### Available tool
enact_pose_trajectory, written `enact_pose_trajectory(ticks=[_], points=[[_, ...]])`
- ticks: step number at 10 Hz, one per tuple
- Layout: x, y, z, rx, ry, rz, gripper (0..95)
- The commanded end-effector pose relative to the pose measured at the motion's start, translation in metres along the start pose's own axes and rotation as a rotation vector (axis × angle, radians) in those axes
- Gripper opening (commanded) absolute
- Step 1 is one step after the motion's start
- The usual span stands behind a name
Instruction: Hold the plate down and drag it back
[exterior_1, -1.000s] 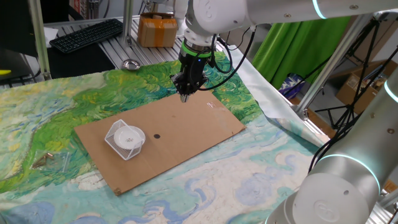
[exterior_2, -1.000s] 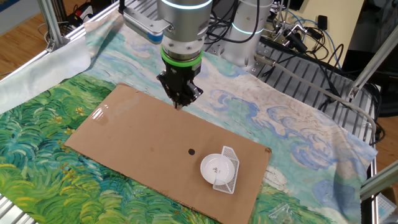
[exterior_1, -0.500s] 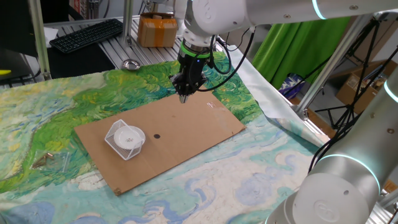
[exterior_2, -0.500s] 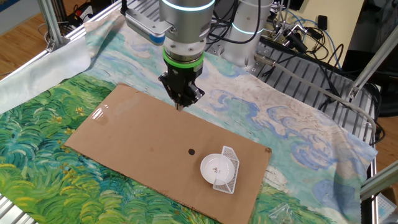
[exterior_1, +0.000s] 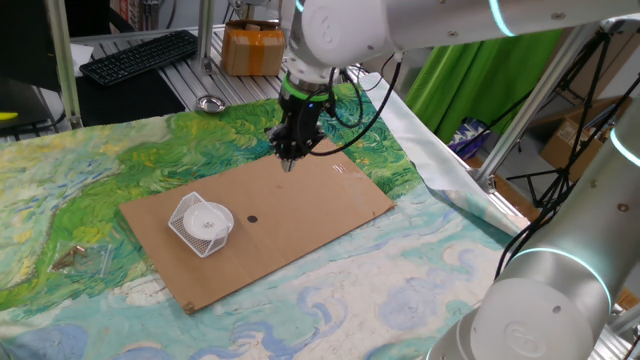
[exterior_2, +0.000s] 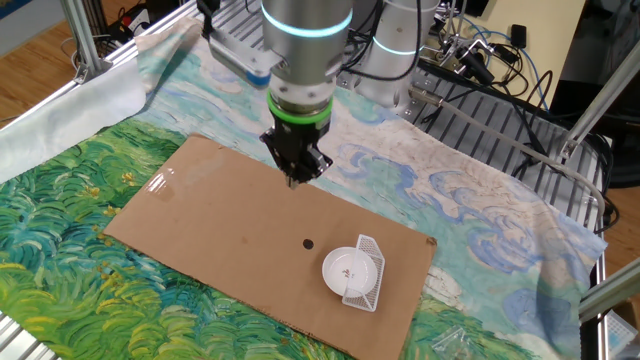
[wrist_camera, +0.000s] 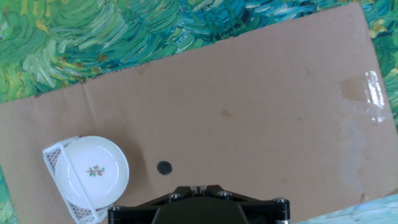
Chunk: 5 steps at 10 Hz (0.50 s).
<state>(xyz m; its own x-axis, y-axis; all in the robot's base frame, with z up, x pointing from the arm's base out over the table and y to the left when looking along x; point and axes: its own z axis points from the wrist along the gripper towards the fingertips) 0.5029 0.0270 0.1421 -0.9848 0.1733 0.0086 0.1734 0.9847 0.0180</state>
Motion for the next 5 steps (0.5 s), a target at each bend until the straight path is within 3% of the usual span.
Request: enact_pose_trajectory(ticks=[1, 5], points=[[0.001, 0.006, 0.007, 0.003, -0.001, 0.013, 0.0], [0.002, 0.021, 0.031, 0.003, -0.004, 0.028, 0.0]])
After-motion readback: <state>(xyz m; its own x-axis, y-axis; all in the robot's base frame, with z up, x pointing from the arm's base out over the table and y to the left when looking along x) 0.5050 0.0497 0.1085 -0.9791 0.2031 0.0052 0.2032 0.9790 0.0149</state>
